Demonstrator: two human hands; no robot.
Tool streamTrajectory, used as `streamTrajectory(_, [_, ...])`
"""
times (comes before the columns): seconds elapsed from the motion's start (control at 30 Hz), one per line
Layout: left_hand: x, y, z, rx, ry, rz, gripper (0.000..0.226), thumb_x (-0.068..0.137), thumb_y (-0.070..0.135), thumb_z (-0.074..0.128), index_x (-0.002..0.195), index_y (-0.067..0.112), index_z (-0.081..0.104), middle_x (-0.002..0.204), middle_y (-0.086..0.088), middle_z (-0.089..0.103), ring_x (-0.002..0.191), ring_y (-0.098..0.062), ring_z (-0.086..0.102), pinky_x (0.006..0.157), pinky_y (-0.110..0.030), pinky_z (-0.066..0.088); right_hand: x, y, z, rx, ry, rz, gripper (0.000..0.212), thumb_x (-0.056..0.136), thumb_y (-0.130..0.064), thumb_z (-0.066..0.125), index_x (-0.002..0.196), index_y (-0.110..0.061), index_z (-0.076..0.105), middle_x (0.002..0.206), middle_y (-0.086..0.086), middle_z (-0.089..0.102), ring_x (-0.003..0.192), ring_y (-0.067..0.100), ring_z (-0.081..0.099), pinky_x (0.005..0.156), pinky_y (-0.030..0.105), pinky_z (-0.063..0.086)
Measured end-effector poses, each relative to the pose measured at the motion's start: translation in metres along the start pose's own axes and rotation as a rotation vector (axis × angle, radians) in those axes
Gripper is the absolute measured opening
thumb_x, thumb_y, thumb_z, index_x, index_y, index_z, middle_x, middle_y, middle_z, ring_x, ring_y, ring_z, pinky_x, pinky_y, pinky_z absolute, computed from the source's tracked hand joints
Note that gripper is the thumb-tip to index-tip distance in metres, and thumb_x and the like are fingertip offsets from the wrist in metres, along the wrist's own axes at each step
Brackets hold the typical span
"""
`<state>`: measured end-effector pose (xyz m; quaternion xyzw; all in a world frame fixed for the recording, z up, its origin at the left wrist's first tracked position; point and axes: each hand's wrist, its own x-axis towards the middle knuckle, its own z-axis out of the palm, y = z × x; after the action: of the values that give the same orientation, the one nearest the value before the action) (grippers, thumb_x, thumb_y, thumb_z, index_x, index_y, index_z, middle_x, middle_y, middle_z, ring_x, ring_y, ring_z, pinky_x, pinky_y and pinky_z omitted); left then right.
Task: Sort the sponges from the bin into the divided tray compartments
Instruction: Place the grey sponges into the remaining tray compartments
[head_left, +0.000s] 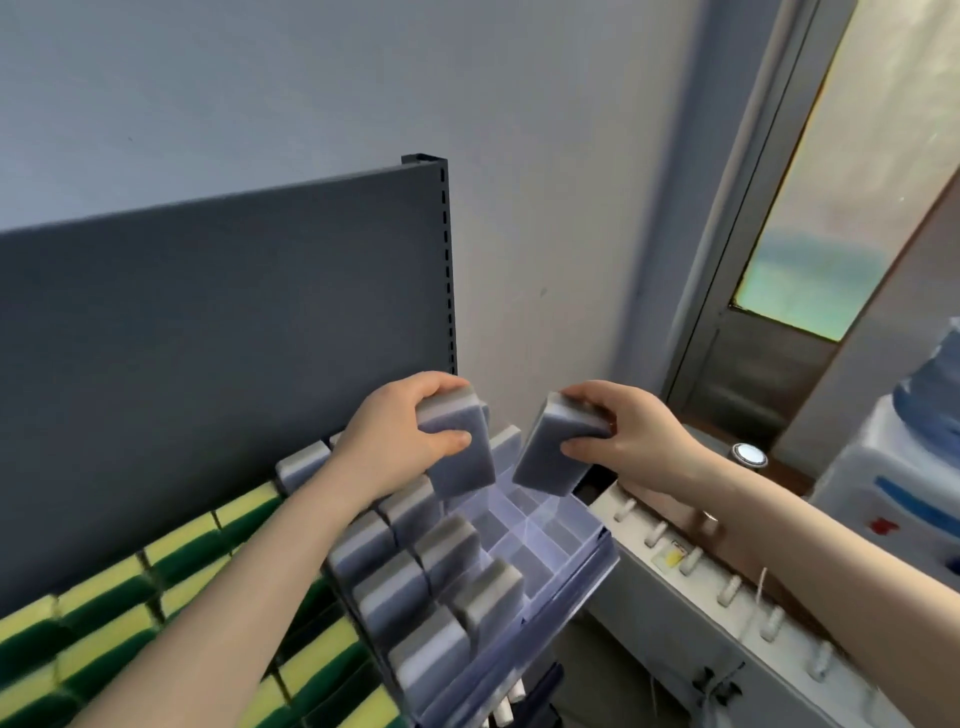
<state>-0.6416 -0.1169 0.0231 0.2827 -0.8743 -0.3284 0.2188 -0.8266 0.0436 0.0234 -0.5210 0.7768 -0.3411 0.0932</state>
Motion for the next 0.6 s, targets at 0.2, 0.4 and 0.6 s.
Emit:
streamTrajectory(0.2, [0.033,-0.008,0.004,-0.001,-0.02,0.008,0.044,0.077,0.021,0.076,0.117,0.034,0.062,0.111,0.025,0.061,0.104,0.003,0.054,0.083,-0.012,0.039,0.034,0.021,-0.002,0.022,-0.008,0.008,0.045,0.073,-0.015,0.075,0.115,-0.019,0.06,0.096,-0.01,0.063,0.086,0.007,0.056,0.069,0.001,0.037])
streamTrajectory(0.4, [0.044,-0.007,0.007,-0.013,0.034,-0.013,0.043,0.076,0.021,0.077,0.113,0.039,0.062,0.104,0.033,0.059,0.101,0.013,0.053,0.078,-0.005,0.038,0.056,0.041,-0.005,0.061,-0.059,-0.033,0.044,0.073,-0.015,0.075,0.114,-0.021,0.061,0.095,-0.011,0.064,0.085,0.002,0.057,0.07,0.002,0.039])
streamTrajectory(0.6, [0.033,0.001,0.02,0.017,0.152,-0.111,0.044,0.075,0.023,0.077,0.112,0.042,0.061,0.106,0.032,0.06,0.101,0.009,0.054,0.083,-0.012,0.042,0.074,0.058,0.0,0.091,-0.202,-0.155,0.045,0.074,-0.017,0.075,0.115,-0.026,0.059,0.098,-0.018,0.062,0.088,0.0,0.056,0.073,0.005,0.041])
